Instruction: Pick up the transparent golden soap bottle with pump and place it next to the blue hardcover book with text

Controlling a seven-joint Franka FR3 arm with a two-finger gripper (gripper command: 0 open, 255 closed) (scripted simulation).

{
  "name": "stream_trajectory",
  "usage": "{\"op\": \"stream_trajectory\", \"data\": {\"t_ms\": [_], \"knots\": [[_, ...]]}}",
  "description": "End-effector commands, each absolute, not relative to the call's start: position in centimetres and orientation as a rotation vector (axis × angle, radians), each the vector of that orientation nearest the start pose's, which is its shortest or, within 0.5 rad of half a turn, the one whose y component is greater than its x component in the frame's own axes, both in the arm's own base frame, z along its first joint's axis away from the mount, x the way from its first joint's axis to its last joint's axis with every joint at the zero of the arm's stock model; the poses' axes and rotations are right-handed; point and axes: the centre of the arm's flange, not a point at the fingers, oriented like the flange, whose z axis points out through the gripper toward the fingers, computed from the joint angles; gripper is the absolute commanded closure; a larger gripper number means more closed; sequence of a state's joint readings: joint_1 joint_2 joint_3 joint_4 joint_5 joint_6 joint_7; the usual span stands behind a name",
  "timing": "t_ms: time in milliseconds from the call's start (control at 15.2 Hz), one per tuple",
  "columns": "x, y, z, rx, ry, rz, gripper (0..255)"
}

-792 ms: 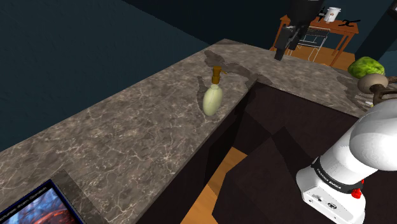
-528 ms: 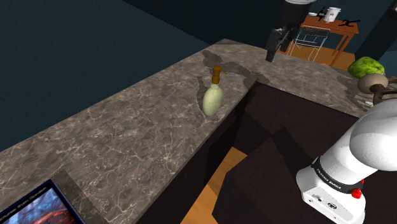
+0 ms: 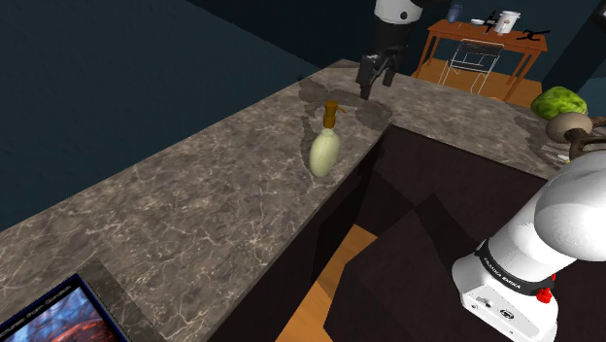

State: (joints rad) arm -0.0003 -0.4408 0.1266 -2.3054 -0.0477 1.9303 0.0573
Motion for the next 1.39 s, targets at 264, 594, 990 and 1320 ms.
{"op": "stream_trajectory", "data": {"t_ms": [264, 594, 990, 1320], "knots": [[48.9, 8.3, 48.9, -3.208, -0.111, -0.137, 0], [52.2, 9.7, 46.6, -3.197, -0.107, -0.148, 0], [52.4, 9.6, 43.6, -3.197, -0.107, -0.148, 0], [52.4, 9.6, 43.6, -3.197, -0.107, -0.148, 0]]}}
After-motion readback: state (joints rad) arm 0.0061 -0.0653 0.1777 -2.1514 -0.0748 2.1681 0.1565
